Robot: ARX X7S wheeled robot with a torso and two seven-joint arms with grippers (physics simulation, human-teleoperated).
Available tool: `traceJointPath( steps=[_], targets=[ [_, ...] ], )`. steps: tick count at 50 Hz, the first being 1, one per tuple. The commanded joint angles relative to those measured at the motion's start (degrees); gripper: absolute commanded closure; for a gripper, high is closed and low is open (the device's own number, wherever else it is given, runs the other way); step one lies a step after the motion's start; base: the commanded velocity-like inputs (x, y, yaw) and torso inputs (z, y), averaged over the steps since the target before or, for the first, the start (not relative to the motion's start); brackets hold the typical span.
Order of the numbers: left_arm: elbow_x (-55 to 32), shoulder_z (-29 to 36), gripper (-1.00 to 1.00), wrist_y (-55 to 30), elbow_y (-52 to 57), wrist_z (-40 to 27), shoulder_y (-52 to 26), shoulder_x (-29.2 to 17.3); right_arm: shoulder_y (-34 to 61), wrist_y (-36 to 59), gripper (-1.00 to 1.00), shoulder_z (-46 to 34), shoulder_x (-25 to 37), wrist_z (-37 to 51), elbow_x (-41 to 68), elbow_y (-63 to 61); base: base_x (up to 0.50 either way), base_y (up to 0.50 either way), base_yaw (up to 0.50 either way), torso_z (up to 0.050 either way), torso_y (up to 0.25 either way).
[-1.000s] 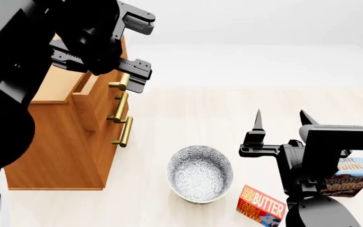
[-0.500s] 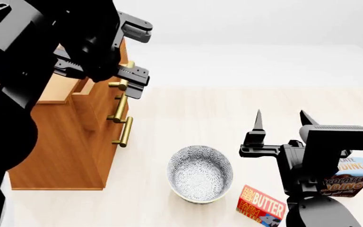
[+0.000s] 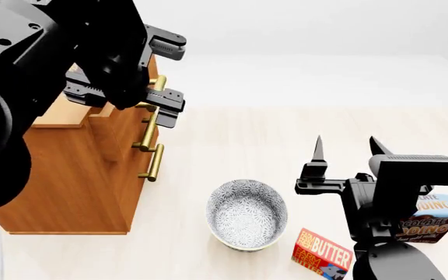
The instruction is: Put the butter at the back in the top drawer of the cabinet and close it.
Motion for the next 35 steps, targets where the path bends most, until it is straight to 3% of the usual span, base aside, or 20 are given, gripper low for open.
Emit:
traceJointPath(
  steps=[1, 14, 18, 23, 35],
  targets=[
    [-10.0, 12.8, -1.00, 2.1, -0.1, 1.2, 0.8, 0.0, -0.1, -0.3, -1.00, -0.1, 0.2, 0.1, 0.2, 0.2, 0.00, 0.00, 0.00, 0.000, 0.000],
    [-19.1, 22.4, -1.00, 2.7, -0.1, 5.5, 0.9, 0.0, -0.2, -0.5, -1.00, -0.1, 0.4, 0.3, 0.5, 0.4, 0.00, 0.00, 0.00, 0.000, 0.000],
    [-19.7, 22.8, -1.00, 2.2, -0.1, 8.4, 0.4, 0.0, -0.1, -0.5, -1.00, -0.2, 0.4, 0.4, 0.6, 0.4, 0.00, 0.00, 0.00, 0.000, 0.000],
    [-16.4, 18.1, -1.00, 0.8, -0.1, 11.6, -0.4, 0.0, -0.1, -0.5, -1.00, -0.2, 0.5, 0.5, 0.7, 0.4, 0.00, 0.00, 0.00, 0.000, 0.000],
    [-1.0, -4.9, -1.00, -2.8, 0.9, 9.2, -0.9, 0.0, -0.2, -0.2, -1.00, 0.1, 0.7, 0.9, 1.1, 0.0, 0.00, 0.00, 0.00, 0.000, 0.000]
  ],
)
